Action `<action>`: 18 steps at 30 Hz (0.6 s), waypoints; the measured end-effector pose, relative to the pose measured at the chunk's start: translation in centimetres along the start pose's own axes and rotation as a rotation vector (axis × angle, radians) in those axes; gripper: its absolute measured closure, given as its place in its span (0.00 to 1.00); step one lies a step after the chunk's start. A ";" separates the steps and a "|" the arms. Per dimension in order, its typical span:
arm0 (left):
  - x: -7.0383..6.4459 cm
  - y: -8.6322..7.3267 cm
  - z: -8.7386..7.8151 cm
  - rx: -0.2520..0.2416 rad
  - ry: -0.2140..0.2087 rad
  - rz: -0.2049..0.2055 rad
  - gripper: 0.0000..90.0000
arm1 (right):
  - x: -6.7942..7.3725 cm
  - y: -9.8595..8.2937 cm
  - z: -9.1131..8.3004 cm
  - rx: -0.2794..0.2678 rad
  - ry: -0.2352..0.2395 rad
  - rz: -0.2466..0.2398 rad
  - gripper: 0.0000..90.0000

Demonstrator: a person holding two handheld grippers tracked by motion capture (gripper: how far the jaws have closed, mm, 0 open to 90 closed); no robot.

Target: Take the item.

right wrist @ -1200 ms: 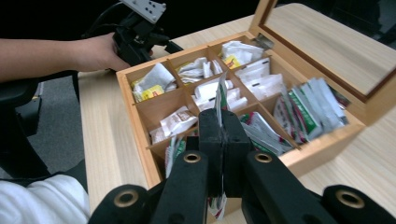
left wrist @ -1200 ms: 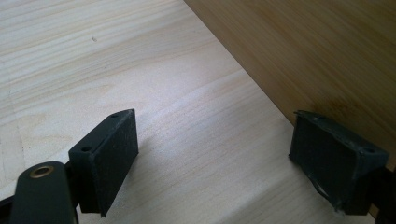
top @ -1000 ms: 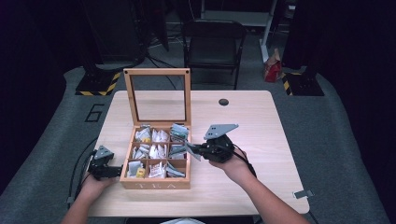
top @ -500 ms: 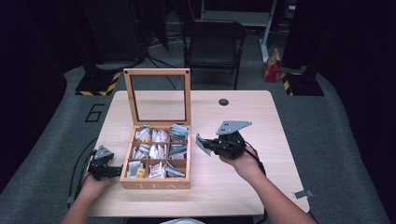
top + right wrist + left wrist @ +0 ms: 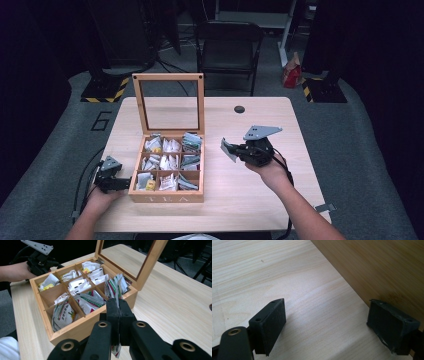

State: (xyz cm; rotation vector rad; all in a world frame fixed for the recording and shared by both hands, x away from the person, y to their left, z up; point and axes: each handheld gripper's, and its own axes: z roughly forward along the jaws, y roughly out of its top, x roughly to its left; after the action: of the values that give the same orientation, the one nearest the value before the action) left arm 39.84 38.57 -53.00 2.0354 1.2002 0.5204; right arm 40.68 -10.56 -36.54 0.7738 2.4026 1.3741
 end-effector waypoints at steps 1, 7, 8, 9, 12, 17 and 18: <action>0.0 0.0 0.0 0.000 0.000 0.000 0.17 | -0.1 0.0 -0.1 -0.004 -0.004 0.000 1.00; 0.0 0.0 0.0 0.000 0.000 0.000 0.17 | -0.7 -0.1 -0.5 -0.003 -0.025 0.009 1.00; 0.0 0.0 0.0 0.000 0.000 0.000 0.17 | -0.8 -0.2 -0.6 -0.005 -0.027 0.008 0.99; 0.0 0.0 0.0 0.000 0.000 0.000 0.17 | -0.9 -0.2 -0.6 -0.005 -0.029 0.010 0.99; 0.0 0.0 0.0 0.000 0.000 0.000 0.17 | -1.2 -0.4 -0.9 -0.004 -0.040 0.011 0.99; 0.0 0.0 0.0 0.000 0.000 0.000 0.17 | -1.8 -0.9 -1.2 -0.002 -0.058 0.024 0.99; 0.0 0.0 0.0 0.000 0.000 0.000 0.17 | -1.8 -1.0 -1.2 -0.004 -0.061 0.029 0.99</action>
State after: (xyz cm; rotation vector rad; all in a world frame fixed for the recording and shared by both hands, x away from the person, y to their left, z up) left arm 39.84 38.57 -53.00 2.0353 1.2000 0.5205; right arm 41.28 -12.92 -36.86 0.8398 2.3505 1.3454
